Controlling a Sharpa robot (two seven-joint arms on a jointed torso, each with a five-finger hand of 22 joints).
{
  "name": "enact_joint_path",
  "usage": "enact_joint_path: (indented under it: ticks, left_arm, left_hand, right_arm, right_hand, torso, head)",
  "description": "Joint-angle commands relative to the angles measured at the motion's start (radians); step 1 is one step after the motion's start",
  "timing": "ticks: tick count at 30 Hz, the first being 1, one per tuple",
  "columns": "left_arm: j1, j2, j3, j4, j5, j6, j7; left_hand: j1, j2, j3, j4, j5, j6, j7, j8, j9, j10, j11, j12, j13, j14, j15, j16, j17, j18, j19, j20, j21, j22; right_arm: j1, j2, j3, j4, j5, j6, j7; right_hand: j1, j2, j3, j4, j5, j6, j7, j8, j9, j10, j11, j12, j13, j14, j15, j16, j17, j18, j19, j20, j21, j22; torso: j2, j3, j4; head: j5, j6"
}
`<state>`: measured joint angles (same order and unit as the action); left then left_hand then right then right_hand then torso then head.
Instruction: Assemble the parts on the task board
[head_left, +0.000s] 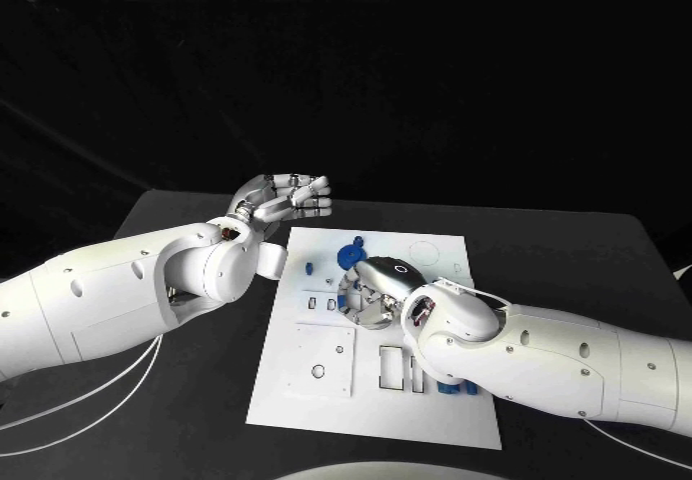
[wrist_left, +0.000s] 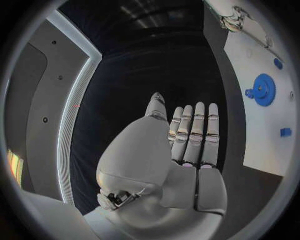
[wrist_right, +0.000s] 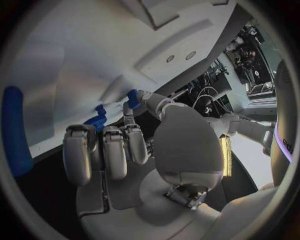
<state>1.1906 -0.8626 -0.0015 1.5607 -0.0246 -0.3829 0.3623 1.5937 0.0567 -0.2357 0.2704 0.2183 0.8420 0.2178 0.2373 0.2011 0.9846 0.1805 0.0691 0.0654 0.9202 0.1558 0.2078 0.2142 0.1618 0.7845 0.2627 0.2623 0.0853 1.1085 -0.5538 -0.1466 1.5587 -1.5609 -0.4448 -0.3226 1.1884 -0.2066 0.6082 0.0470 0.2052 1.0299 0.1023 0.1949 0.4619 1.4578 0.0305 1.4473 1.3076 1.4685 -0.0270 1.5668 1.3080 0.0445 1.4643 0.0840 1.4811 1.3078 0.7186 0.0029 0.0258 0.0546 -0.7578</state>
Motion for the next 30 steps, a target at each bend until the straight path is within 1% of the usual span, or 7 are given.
enact_joint_path:
  ticks: [1, 7, 12, 20, 24, 27, 30]
  left_arm:
    - [0.001, 0.0, 0.001, 0.003, 0.001, 0.019, 0.005]
    - [0.001, -0.002, 0.001, 0.004, 0.001, 0.019, 0.005]
    - [0.001, -0.003, 0.001, 0.004, 0.001, 0.019, 0.005]
    - [0.001, -0.004, 0.001, 0.004, 0.001, 0.019, 0.005]
    - [0.001, -0.005, 0.001, 0.004, 0.001, 0.019, 0.005]
    - [0.001, -0.006, 0.001, 0.004, 0.001, 0.019, 0.005]
    - [0.001, -0.006, 0.001, 0.004, 0.001, 0.019, 0.004]
  left_hand:
    - [0.001, 0.007, -0.006, 0.0, -0.006, -0.003, 0.0, -0.006, 0.001, -0.003, -0.004, -0.004, 0.001, -0.004, -0.002, -0.006, 0.001, 0.02, 0.005, 0.001, -0.003, -0.001]
    - [0.001, 0.007, -0.006, 0.0, -0.006, -0.003, 0.0, -0.006, 0.001, -0.003, -0.004, -0.004, 0.001, -0.004, -0.002, -0.006, 0.001, 0.02, 0.005, 0.001, -0.003, -0.001]
    - [0.001, 0.007, -0.006, 0.0, -0.006, -0.003, 0.0, -0.006, 0.001, -0.003, -0.004, -0.004, 0.001, -0.004, -0.002, -0.006, 0.001, 0.02, 0.005, 0.001, -0.003, -0.001]
    - [0.001, 0.007, -0.006, 0.0, -0.006, -0.003, 0.0, -0.006, 0.001, -0.003, -0.004, -0.004, 0.001, -0.004, -0.002, -0.006, 0.001, 0.02, 0.005, 0.001, -0.003, -0.001]
    - [0.001, 0.007, -0.006, 0.0, -0.006, -0.003, 0.0, -0.006, 0.001, -0.003, -0.004, -0.004, 0.001, -0.004, -0.002, -0.006, 0.001, 0.02, 0.005, 0.001, -0.003, -0.001]
    - [0.001, 0.007, -0.006, 0.0, -0.006, -0.003, 0.0, -0.006, 0.001, -0.003, -0.004, -0.004, 0.001, -0.004, -0.002, -0.006, 0.001, 0.02, 0.005, 0.001, -0.003, -0.001]
    - [0.001, 0.007, -0.006, 0.0, -0.006, -0.003, 0.0, -0.006, 0.001, -0.003, -0.004, -0.004, 0.001, -0.004, -0.002, -0.006, 0.001, 0.02, 0.005, 0.001, -0.003, -0.001]
  right_arm:
    - [-0.003, 0.001, -0.002, -0.003, -0.022, 0.014, -0.014]
    - [-0.003, 0.002, -0.002, -0.004, -0.024, 0.017, -0.014]
    - [-0.003, 0.002, -0.002, -0.004, -0.027, 0.017, -0.014]
    - [-0.003, 0.003, -0.002, -0.005, -0.029, 0.019, -0.011]
    - [-0.003, 0.004, -0.002, -0.004, -0.029, 0.02, -0.006]
    - [-0.003, 0.004, -0.002, -0.004, -0.029, 0.014, -0.003]
    - [-0.003, 0.004, -0.002, -0.002, -0.028, 0.003, 0.0]
  right_hand:
    - [-0.011, -0.007, -0.006, 0.0, -0.006, -0.005, 0.005, -0.001, -0.001, 0.001, -0.001, -0.002, 0.118, 0.102, -0.006, 0.004, 0.263, -0.017, 0.038, -0.007, -0.004, 0.202]
    - [-0.016, -0.02, -0.01, -0.004, -0.012, -0.02, 0.01, -0.009, -0.004, -0.007, 0.003, -0.011, 0.109, 0.102, -0.003, 0.004, 0.263, -0.015, 0.034, -0.005, -0.01, 0.199]
    - [-0.022, -0.031, -0.016, -0.005, -0.017, -0.034, 0.016, -0.018, -0.008, -0.014, 0.008, -0.018, 0.102, 0.102, 0.001, 0.004, 0.263, -0.014, 0.031, -0.002, -0.016, 0.196]
    - [-0.028, -0.039, -0.022, -0.004, -0.022, -0.047, 0.021, -0.026, -0.012, -0.02, 0.013, -0.024, 0.095, 0.102, 0.005, 0.004, 0.263, -0.013, 0.028, 0.002, -0.02, 0.194]
    - [-0.048, -0.056, -0.057, 0.004, -0.016, -0.063, 0.027, -0.036, -0.018, -0.027, 0.02, -0.031, 0.088, 0.102, 0.012, 0.004, 0.263, -0.012, 0.024, 0.008, -0.027, 0.191]
    - [-0.046, -0.053, -0.073, 0.007, -0.033, -0.062, 0.027, -0.036, -0.019, -0.025, 0.02, -0.029, 0.09, 0.102, 0.012, 0.004, 0.263, -0.012, 0.025, 0.01, -0.025, 0.193]
    - [-0.033, -0.035, -0.073, 0.008, -0.033, -0.042, 0.021, -0.027, -0.017, -0.017, 0.016, -0.021, 0.099, 0.102, 0.01, 0.004, 0.263, -0.013, 0.029, 0.009, -0.021, 0.196]
  torso:
    - [0.0, -0.0001, 0.0]
    - [0.0, -0.0009, 0.0008]
    - [0.0, -0.0004, 0.0006]
    - [-0.001, -0.0006, 0.0003]
    - [-0.001, -0.0001, 0.0]
    - [0.0, 0.0, -0.0003]
    - [0.0, -0.0001, -0.0001]
  head:
    - [0.001, -0.001]
    - [0.0, -0.003]
    - [0.001, -0.004]
    - [0.002, -0.004]
    - [0.002, -0.005]
    - [0.002, -0.006]
    - [0.002, -0.005]
